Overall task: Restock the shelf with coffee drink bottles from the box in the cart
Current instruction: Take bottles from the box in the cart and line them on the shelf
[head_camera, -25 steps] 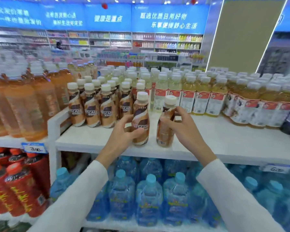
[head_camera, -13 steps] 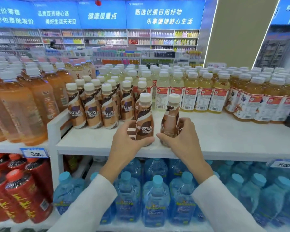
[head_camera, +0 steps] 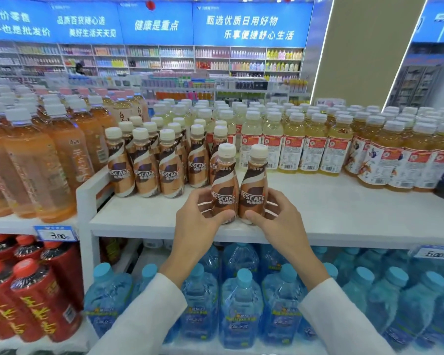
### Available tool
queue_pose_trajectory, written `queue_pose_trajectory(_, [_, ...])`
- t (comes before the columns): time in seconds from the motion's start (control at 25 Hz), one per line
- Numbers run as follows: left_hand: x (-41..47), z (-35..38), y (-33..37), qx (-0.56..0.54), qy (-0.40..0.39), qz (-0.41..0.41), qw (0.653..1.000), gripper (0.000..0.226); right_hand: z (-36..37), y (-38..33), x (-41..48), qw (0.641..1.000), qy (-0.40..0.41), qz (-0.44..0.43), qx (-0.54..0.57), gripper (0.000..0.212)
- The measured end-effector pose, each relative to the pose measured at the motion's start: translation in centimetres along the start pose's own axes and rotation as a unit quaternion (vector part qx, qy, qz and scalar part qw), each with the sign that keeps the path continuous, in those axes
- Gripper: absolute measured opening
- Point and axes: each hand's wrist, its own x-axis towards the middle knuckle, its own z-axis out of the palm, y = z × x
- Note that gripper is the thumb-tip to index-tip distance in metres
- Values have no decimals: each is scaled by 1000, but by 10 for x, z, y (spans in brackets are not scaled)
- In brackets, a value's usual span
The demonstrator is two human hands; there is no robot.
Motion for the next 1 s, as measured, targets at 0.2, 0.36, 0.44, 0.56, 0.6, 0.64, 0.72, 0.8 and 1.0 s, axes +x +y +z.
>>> queue_pose_trajectory(0.2, [1, -7, -4, 49, 72, -5, 996, 50, 20, -6, 4, 1000, -24, 4, -5, 57])
queue_pose_trajectory(0.36, [29, -17, -17, 118, 134, 16, 984, 54, 51, -20, 25, 997, -71, -4, -33, 48])
queue_pose_trajectory(0.44, [44, -17, -20, 149, 148, 24, 977, 54, 63, -22, 37, 996, -76, -5, -42, 47])
queue_pose_trajectory(0.56, [54, -11, -19, 127, 165, 3, 978, 52, 73, -20, 52, 996, -67, -10, -62, 47])
queue_pose_trajectory(0.6, [56, -9, -20, 117, 170, -2, 978, 50, 75, -18, 55, 996, -60, -12, -71, 47])
queue_pose_trajectory(0.64, [58, -8, -21, 113, 175, -5, 978, 48, 77, -17, 57, 995, -54, -13, -77, 47])
queue_pose_trajectory(0.72, [59, -7, -23, 121, 182, -5, 976, 45, 78, -16, 58, 996, -49, -12, -76, 47])
queue_pose_trajectory(0.8, [60, -7, -24, 133, 185, -1, 974, 43, 79, -14, 59, 996, -48, -16, -76, 48])
queue_pose_trajectory(1.0, [58, -8, -26, 137, 186, 8, 973, 42, 80, -13, 61, 995, -57, -15, -84, 53])
